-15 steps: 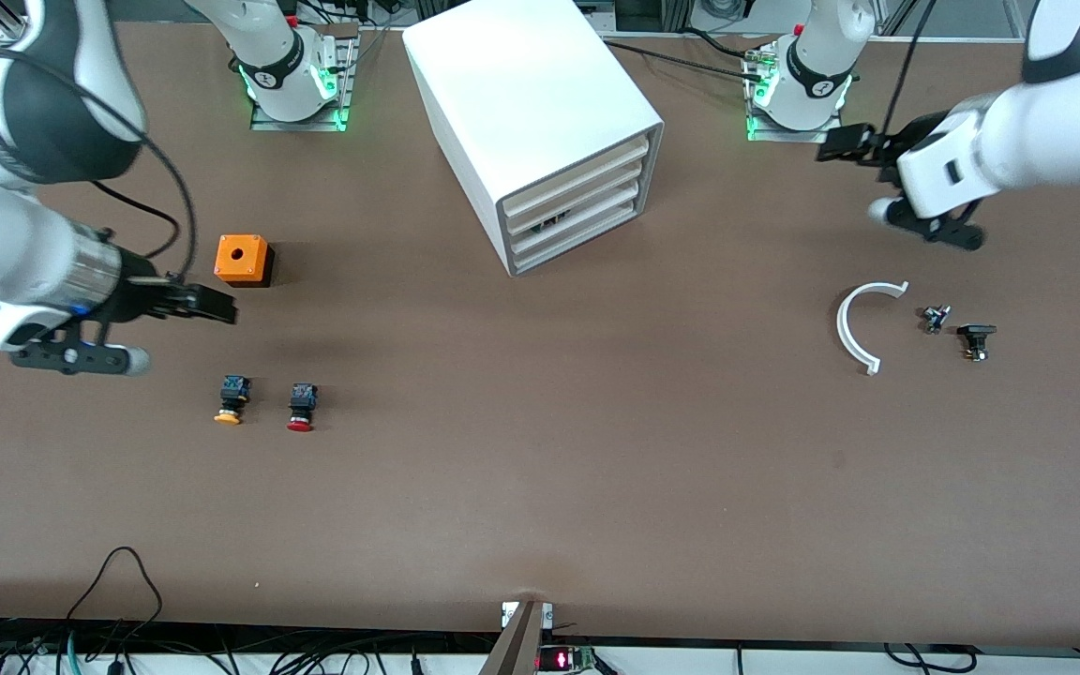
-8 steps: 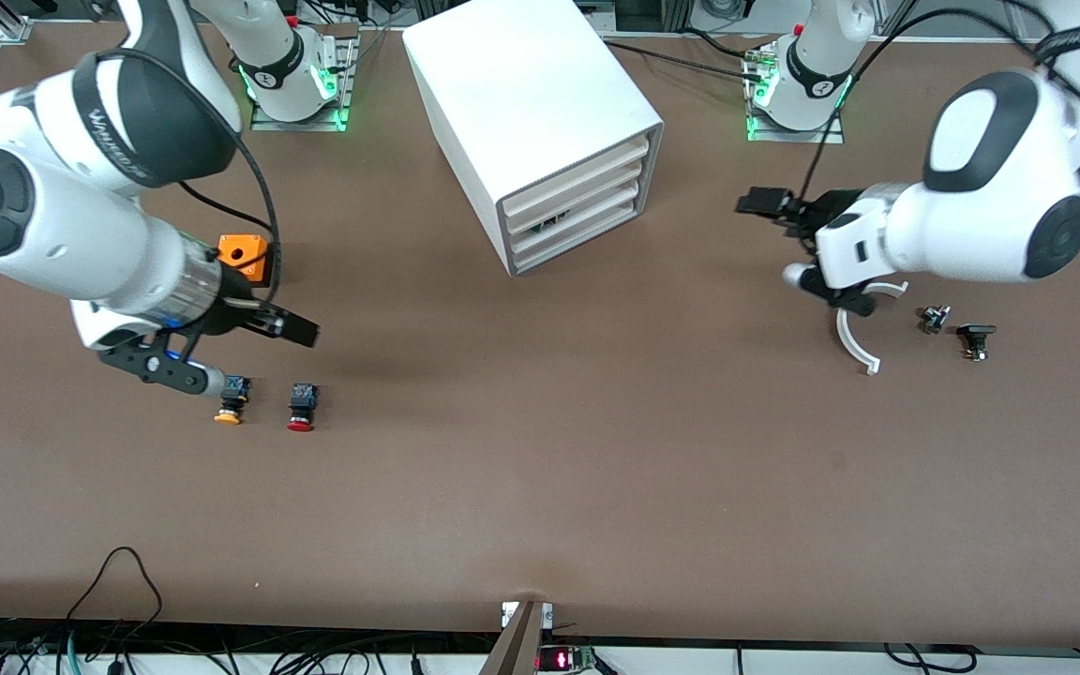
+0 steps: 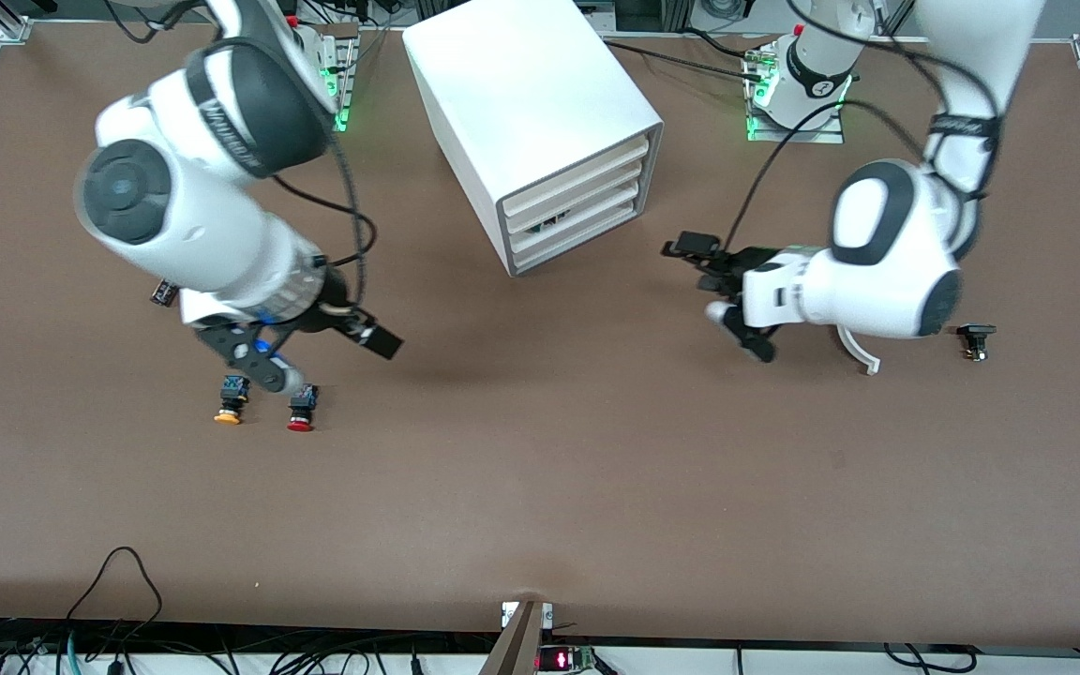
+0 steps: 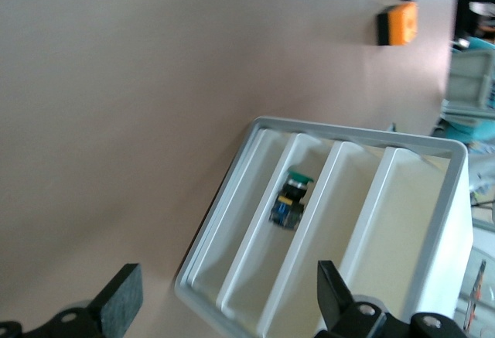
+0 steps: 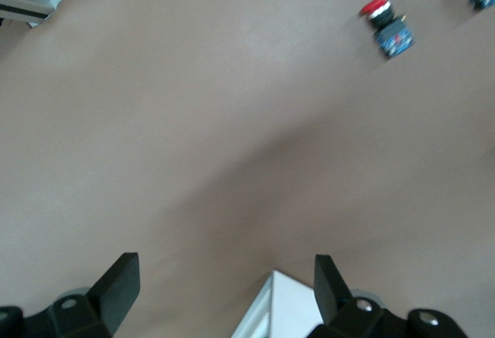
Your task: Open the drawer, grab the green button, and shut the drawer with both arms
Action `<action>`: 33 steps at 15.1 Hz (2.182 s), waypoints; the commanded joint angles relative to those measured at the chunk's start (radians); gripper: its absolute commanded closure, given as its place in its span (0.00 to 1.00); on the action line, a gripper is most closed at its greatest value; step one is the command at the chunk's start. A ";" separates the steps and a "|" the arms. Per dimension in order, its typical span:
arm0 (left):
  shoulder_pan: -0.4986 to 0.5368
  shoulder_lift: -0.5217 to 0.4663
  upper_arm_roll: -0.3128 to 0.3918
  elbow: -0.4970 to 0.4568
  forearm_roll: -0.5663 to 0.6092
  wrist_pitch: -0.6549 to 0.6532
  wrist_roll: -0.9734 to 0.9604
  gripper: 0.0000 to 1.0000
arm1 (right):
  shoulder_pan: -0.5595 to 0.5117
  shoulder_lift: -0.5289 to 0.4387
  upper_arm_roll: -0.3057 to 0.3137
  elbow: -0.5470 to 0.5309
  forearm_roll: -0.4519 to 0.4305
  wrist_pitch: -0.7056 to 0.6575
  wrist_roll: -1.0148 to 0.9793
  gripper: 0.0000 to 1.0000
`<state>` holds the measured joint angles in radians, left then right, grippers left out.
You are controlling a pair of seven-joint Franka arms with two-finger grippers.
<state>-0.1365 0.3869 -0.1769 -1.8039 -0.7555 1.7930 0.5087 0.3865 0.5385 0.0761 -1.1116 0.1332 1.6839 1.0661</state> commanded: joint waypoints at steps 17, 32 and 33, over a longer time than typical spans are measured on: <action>0.006 0.199 -0.099 -0.406 -0.637 0.114 0.729 0.47 | 0.193 0.101 -0.002 0.075 0.006 0.178 0.532 0.00; 0.011 0.241 -0.139 -0.434 -0.736 0.112 0.831 1.00 | 0.210 0.162 0.021 0.136 0.013 0.258 0.715 0.00; 0.020 0.242 -0.135 -0.417 -0.729 0.112 0.827 1.00 | 0.215 0.167 0.019 0.136 0.013 0.258 0.715 0.00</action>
<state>-0.1349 0.6239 -0.3157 -2.2485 -1.4689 1.8985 1.3147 0.5941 0.6727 0.0910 -1.0217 0.1339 1.9390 1.7590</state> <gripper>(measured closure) 0.899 0.000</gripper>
